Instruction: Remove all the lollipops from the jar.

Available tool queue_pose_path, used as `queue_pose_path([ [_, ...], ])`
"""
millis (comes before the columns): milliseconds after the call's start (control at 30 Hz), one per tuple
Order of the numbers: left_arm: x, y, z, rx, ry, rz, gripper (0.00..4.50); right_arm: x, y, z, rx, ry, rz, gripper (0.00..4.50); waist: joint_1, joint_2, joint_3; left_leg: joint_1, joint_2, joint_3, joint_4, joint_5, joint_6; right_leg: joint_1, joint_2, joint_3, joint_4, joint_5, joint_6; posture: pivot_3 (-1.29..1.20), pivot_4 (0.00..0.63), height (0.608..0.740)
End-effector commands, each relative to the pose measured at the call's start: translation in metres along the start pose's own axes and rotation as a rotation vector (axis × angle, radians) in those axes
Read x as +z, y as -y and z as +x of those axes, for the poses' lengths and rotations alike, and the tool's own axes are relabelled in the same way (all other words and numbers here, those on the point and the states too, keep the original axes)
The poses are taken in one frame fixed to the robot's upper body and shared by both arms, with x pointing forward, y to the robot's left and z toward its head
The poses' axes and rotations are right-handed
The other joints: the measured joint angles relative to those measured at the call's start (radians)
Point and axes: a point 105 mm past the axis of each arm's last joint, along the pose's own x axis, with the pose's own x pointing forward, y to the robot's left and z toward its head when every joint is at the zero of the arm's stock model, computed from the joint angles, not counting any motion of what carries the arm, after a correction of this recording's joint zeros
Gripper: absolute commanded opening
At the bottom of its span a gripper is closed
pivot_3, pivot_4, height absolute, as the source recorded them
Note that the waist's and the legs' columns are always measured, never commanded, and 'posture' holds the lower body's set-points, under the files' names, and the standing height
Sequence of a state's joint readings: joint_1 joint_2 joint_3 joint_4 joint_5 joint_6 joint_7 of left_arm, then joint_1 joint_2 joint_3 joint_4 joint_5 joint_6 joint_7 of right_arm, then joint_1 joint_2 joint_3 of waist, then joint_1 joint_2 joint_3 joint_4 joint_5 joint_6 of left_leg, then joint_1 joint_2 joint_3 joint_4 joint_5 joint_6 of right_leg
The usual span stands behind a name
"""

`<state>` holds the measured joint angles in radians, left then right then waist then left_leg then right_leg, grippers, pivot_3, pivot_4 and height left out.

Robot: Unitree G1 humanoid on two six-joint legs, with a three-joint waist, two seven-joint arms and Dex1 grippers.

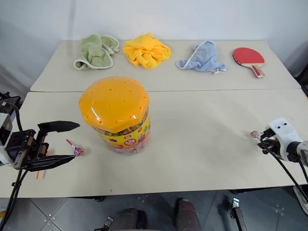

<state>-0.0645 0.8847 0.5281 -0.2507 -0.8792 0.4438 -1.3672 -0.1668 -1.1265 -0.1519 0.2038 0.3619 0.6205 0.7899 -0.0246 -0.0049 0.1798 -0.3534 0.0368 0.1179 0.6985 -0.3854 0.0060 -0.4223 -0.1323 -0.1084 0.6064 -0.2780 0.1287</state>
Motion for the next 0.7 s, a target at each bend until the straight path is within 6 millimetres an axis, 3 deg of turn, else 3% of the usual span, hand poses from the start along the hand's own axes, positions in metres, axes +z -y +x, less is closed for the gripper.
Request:
queue_pose_path([
  [33,0.001,-0.001,-0.003,0.03,-0.008,0.01,4.35,0.008,0.006,-0.011,-0.002,0.095,-0.061,2.3,0.002,0.0,0.0,0.0,0.0,0.0,0.0,0.0,0.0,0.0,0.0,0.0,0.0,0.0,0.0,0.0,0.15,0.74],
  [200,-0.025,-0.018,-0.022,0.234,-0.133,-0.09,4.35,0.041,0.006,-0.03,0.036,0.488,-0.174,4.03,-0.001,0.0,0.0,0.0,-0.001,0.001,0.0,0.0,0.0,0.0,0.0,0.0,0.0,0.0,0.0,0.0,0.15,0.74],
  [267,-0.038,-0.024,-0.033,0.354,-0.188,-0.064,4.35,0.084,-0.015,-0.061,0.204,0.903,-0.133,4.47,-0.003,0.0,0.0,0.0,0.0,0.001,0.0,0.0,0.0,0.0,0.001,0.0,0.0,0.0,0.0,0.0,0.15,0.74],
  [300,-0.041,-0.023,-0.037,0.378,-0.202,-0.057,4.35,0.094,-0.02,-0.068,0.229,0.99,-0.108,4.47,-0.006,0.0,0.0,0.001,0.0,0.001,0.0,0.0,0.0,0.0,0.001,0.001,0.0,0.0,0.0,0.0,0.15,0.74],
  [400,-0.05,-0.021,-0.041,0.429,-0.225,-0.043,4.35,0.097,-0.05,-0.063,0.399,0.942,-0.132,4.47,-0.003,0.002,0.001,0.001,0.001,0.001,0.0,0.0,0.0,-0.002,0.001,0.001,0.003,0.0,0.0,0.0,0.15,0.74],
  [533,-0.073,-0.017,-0.041,0.529,-0.269,0.003,4.35,0.082,-0.138,-0.037,0.724,0.874,-0.504,4.47,0.009,0.0,-0.001,0.001,0.001,0.0,-0.001,-0.001,-0.001,-0.003,0.001,0.0,0.005,0.0,0.0,0.0,0.15,0.74],
  [700,-0.082,-0.009,-0.015,0.527,-0.249,0.065,4.35,0.079,-0.151,-0.005,0.672,0.903,-0.438,4.47,0.025,-0.001,0.0,-0.001,-0.001,0.001,0.003,-0.001,0.001,-0.003,-0.002,0.001,0.006,0.0,0.0,0.0,0.15,0.74],
])
